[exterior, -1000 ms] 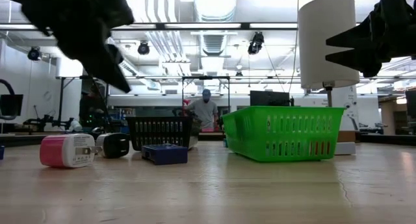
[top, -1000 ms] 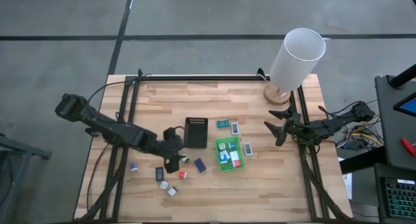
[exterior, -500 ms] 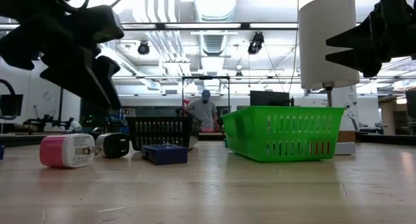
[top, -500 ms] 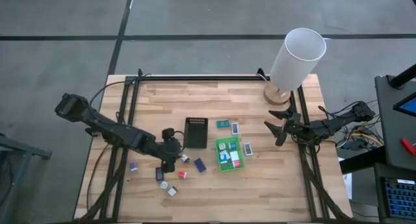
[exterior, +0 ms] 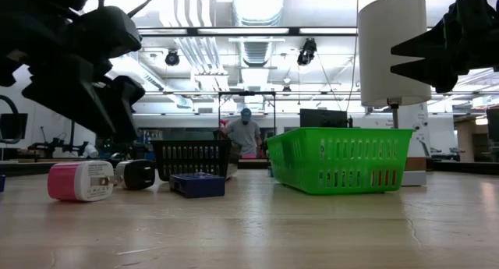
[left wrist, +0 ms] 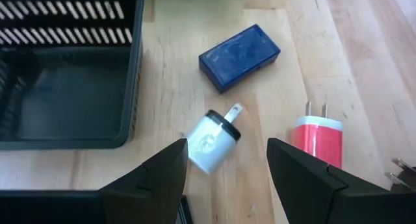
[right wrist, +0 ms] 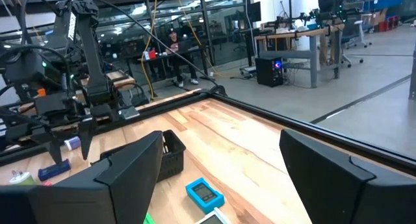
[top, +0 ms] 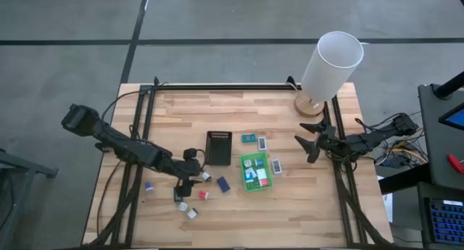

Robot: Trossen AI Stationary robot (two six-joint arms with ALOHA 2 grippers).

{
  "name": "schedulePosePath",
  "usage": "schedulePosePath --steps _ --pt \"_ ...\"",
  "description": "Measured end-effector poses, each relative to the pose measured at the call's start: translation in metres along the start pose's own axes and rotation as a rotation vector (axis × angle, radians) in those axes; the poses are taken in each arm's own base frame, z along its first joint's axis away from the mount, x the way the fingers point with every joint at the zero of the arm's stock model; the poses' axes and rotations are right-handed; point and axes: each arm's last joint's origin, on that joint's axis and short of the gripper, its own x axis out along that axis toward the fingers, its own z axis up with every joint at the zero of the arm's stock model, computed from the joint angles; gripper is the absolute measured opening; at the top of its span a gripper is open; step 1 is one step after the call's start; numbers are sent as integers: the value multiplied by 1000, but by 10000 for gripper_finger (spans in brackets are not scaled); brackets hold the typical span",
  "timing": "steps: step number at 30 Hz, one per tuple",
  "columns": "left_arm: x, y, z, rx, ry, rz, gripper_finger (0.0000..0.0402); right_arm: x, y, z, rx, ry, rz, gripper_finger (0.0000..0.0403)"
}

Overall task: Pick & Place Office items
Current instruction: Put the top white black charger adapter into the green bin

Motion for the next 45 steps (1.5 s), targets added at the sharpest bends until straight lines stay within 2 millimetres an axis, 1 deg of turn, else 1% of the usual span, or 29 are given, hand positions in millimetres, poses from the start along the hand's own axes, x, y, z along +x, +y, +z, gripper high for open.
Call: schedulePosePath --steps 10,24,34,40,45 --pt "19 1 -4 22 28 12 218 0 0 0 0 0 0 295" --pt "35 5 -10 9 75 36 218 0 0 0 0 0 0 309" --pt "38 13 -6 -23 46 51 218 0 0 0 0 0 0 297" --pt "39 14 -6 -32 49 54 218 0 0 0 0 0 0 303" --pt "45 13 -8 -31 57 55 216 0 0 0 0 0 0 309"
